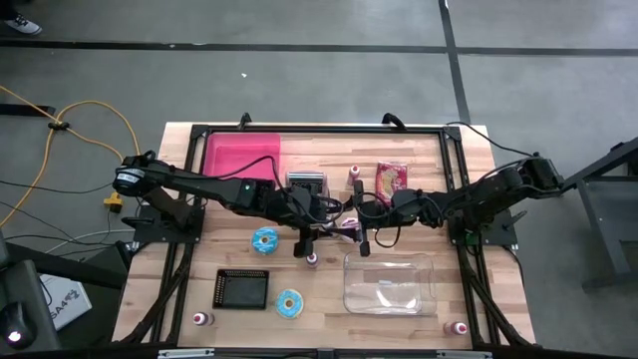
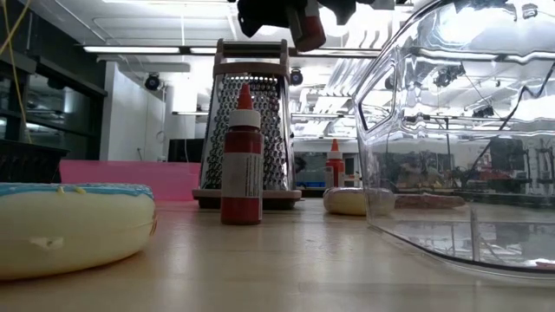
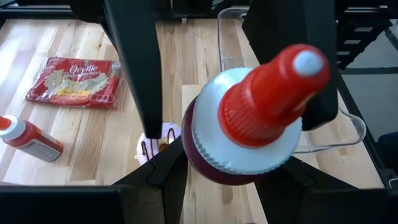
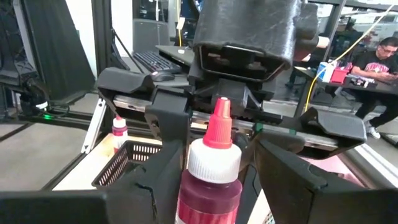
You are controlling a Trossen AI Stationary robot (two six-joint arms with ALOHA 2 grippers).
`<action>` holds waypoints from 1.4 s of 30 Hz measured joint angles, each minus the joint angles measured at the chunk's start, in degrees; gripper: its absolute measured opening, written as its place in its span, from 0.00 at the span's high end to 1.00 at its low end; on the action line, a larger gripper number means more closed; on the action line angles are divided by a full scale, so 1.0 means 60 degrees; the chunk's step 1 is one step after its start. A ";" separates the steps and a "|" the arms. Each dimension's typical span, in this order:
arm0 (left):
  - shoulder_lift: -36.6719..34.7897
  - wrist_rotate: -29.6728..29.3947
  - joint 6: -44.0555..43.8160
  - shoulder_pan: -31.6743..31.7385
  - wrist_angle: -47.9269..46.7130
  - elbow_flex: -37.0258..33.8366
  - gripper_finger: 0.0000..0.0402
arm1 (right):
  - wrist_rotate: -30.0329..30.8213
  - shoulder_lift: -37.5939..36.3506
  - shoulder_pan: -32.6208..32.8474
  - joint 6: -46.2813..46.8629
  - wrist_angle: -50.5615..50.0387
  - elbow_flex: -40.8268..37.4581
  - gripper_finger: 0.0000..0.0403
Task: Pick & Place Food Item
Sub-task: Put the top red food coloring bottle into the transparent bin
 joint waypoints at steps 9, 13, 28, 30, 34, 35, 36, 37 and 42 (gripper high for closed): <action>0.0344 0.0029 -0.0007 0.0000 0.0001 0.0005 0.62 | -0.0094 0.0000 0.0000 0.0349 -0.0171 0.0004 0.53; 0.0458 0.0033 -0.0030 -0.0004 -0.0090 0.0009 0.62 | -0.0111 0.0000 0.0000 0.0584 -0.0513 0.0004 0.53; 0.0566 0.0040 -0.0018 -0.0091 0.0011 0.0007 0.62 | -0.0182 0.0000 0.0007 0.1112 -0.1023 0.0004 0.53; 0.0566 0.0040 0.0056 -0.0091 0.0105 0.0007 0.62 | -0.0192 0.0000 0.0007 0.1112 -0.1024 0.0004 0.53; 0.0566 0.0040 0.0150 -0.0091 0.0173 0.0007 0.62 | -0.0255 0.0000 0.0007 0.1112 -0.1024 0.0004 0.53; 0.0566 0.0040 0.0150 -0.0091 0.0199 0.0007 0.62 | -0.0258 0.0000 0.0007 0.1112 -0.1024 0.0004 0.53; 0.0566 0.0040 0.0153 -0.0091 0.0198 0.0007 0.62 | -0.0255 0.0000 0.0007 0.1112 -0.1024 0.0004 0.53; 0.0566 0.0040 0.0153 -0.0091 0.0195 0.0007 0.62 | -0.0255 0.0000 0.0007 0.1112 -0.1024 0.0004 0.53; 0.0566 0.0040 0.0153 -0.0091 0.0195 0.0007 0.62 | -0.0255 0.0000 0.0007 0.1109 -0.1024 0.0004 0.53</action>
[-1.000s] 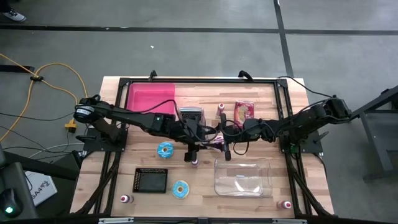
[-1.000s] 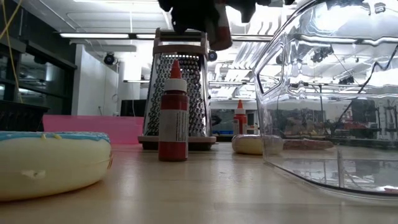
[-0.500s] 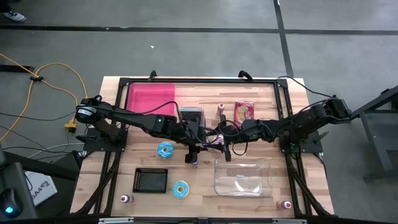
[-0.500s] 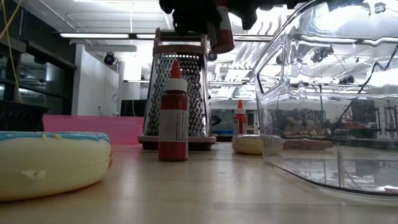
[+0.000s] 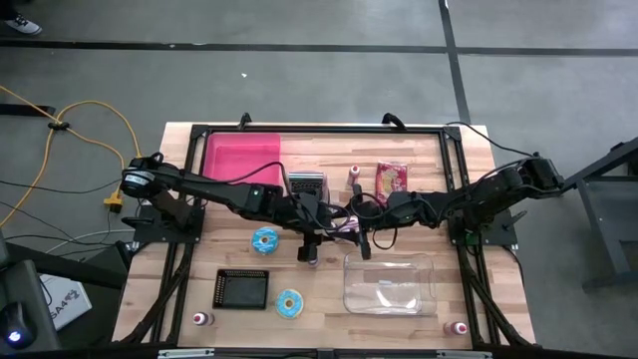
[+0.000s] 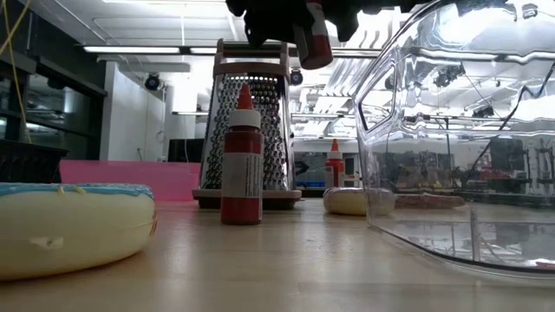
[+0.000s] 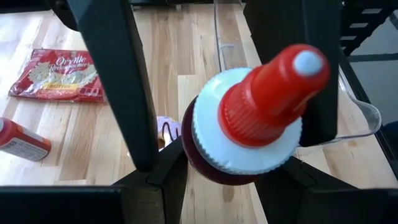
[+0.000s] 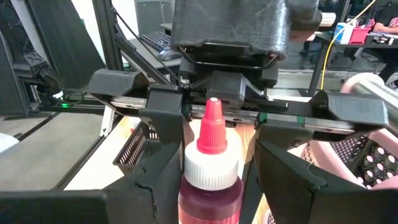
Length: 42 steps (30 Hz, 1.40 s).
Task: Pick & Place Food Item
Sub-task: Put the top red food coloring bottle into the transparent bin
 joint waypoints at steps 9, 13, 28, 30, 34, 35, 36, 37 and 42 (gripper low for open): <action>0.0000 0.0000 0.0000 0.0000 0.0001 0.0000 0.62 | -0.0035 0.0000 0.0004 -0.0016 -0.0007 0.0000 0.60; 0.0000 -0.0004 0.0000 0.0000 0.0003 0.0000 0.62 | -0.0076 0.0000 0.0004 -0.0037 -0.0019 0.0000 0.65; 0.0000 -0.0009 0.0022 0.0000 -0.0004 -0.0007 0.62 | -0.0091 0.0000 0.0004 -0.0098 -0.0076 0.0000 0.72; -0.0004 -0.0010 0.0018 0.0000 -0.0004 -0.0007 0.62 | -0.0087 0.0000 0.0004 -0.0098 -0.0076 0.0000 0.72; -0.0004 -0.0007 0.0018 0.0000 -0.0004 -0.0007 0.62 | -0.0085 0.0000 0.0004 -0.0105 -0.0076 0.0000 0.72; -0.0004 -0.0007 0.0018 0.0000 -0.0004 -0.0007 0.61 | -0.0087 0.0000 0.0004 -0.0106 -0.0076 0.0000 0.72; -0.0004 -0.0007 0.0018 0.0000 -0.0004 -0.0007 0.61 | -0.0084 0.0000 0.0004 -0.0106 -0.0076 0.0000 0.72; -0.0004 -0.0007 0.0015 0.0000 -0.0004 -0.0007 0.60 | -0.0084 0.0000 0.0004 -0.0106 -0.0076 0.0000 0.72; -0.0012 0.0000 0.0054 0.0000 0.0029 -0.0007 0.53 | -0.0074 0.0000 0.0004 -0.0120 -0.0124 0.0000 0.72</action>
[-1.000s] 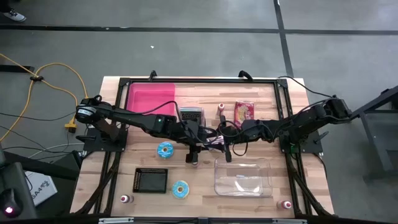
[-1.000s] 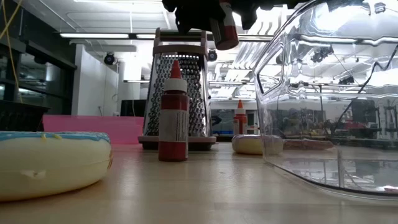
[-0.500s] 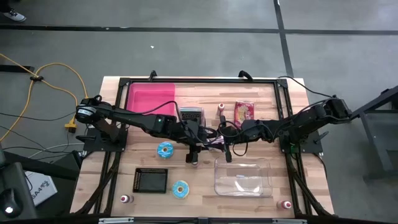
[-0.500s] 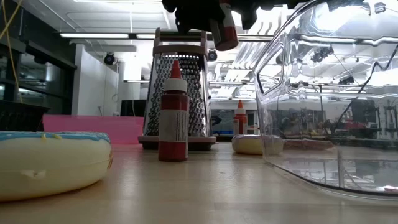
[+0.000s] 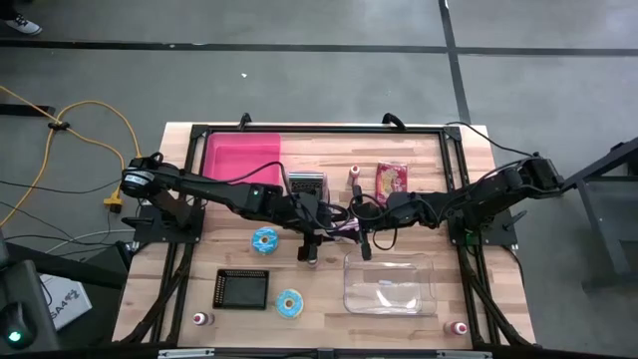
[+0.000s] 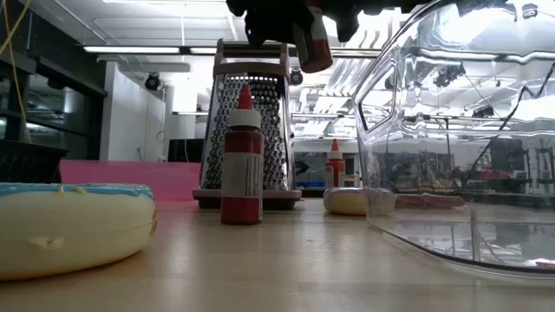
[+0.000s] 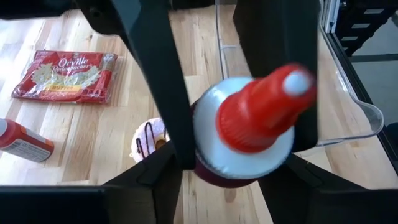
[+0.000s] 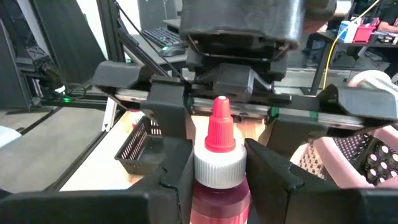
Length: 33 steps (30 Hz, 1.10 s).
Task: Pick & Place Food Item
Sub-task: Put the top red food coloring bottle into the transparent bin
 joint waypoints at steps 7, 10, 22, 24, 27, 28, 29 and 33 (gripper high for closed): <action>-0.0002 0.0175 0.0048 0.0000 -0.0002 0.0000 0.45 | 0.0005 0.0000 0.0000 0.0000 -0.0011 0.0000 0.72; -0.0002 0.0319 0.0052 0.0000 -0.0004 0.0000 0.44 | -0.0035 0.0000 0.0000 0.0004 -0.0025 0.0000 0.72; -0.0002 0.0386 0.0055 -0.0004 -0.0003 0.0000 0.44 | -0.0105 0.0000 0.0177 0.0003 -0.0045 0.0000 0.72; -0.0002 0.0386 0.0055 -0.0004 0.0006 0.0000 0.44 | 0.0060 -0.0080 0.0182 0.0004 -0.0223 -0.0004 0.72; -0.0002 0.0377 0.0055 0.0000 0.0022 0.0000 0.44 | 0.0189 -0.0348 0.0182 0.0064 -0.0683 -0.0007 0.72; -0.0002 0.0363 0.0055 0.0000 0.0022 0.0000 0.44 | 0.0230 -0.0428 0.0186 0.0115 -0.0802 -0.0007 0.72; -0.0002 0.0350 0.0055 0.0000 0.0022 0.0000 0.44 | 0.0262 -0.0495 0.0230 0.0151 -0.0879 -0.0007 0.72; -0.0002 0.0379 0.0055 -0.0004 0.0011 0.0000 0.44 | 0.0365 -0.0866 0.0482 0.0157 -0.1158 -0.0007 0.72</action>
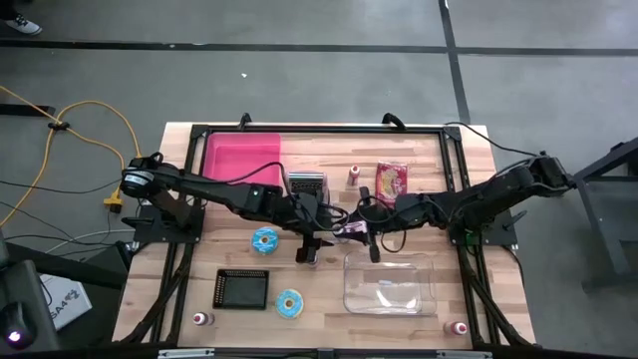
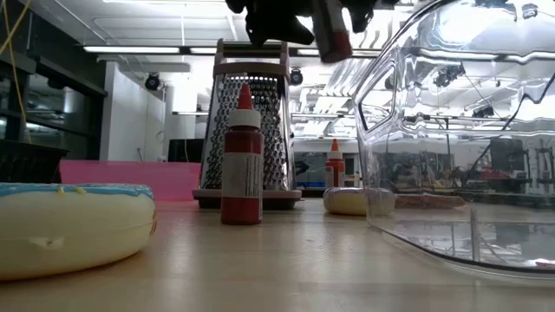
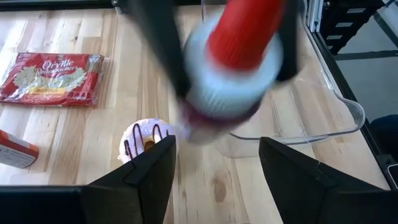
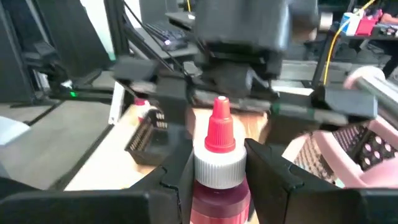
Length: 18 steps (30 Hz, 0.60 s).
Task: Pick & Place Food Item
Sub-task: Put the top red food coloring bottle into the transparent bin
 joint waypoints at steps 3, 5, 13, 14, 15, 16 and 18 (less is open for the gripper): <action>0.0000 0.0000 0.0000 -0.0004 0.0000 0.0000 0.44 | 0.0279 -0.0321 0.0253 0.0031 -0.0456 0.0000 0.72; 0.0000 0.0000 0.0000 -0.0004 -0.0004 0.0000 0.44 | 0.0577 -0.0495 0.0440 0.0096 -0.0766 0.0000 0.72; 0.0000 -0.0005 0.0001 0.0000 0.0000 0.0000 0.44 | 0.1505 -0.0820 0.1262 0.0825 -0.1669 0.0000 0.72; 0.0000 -0.0005 0.0004 0.0000 -0.0001 0.0000 0.44 | 0.1517 -0.0820 0.1369 0.0906 -0.1678 0.0000 0.72; 0.0000 -0.0004 0.0004 0.0000 0.0000 0.0000 0.44 | 0.1601 -0.0820 0.1481 0.0990 -0.1664 0.0000 0.72; 0.0000 -0.0007 0.0002 0.0000 0.0000 0.0000 0.44 | 0.1775 -0.0820 0.1614 0.1064 -0.1657 0.0000 0.72; 0.0000 -0.0007 0.0004 0.0000 -0.0001 0.0000 0.44 | 0.2166 -0.0820 0.1880 0.1145 -0.1732 0.0000 0.72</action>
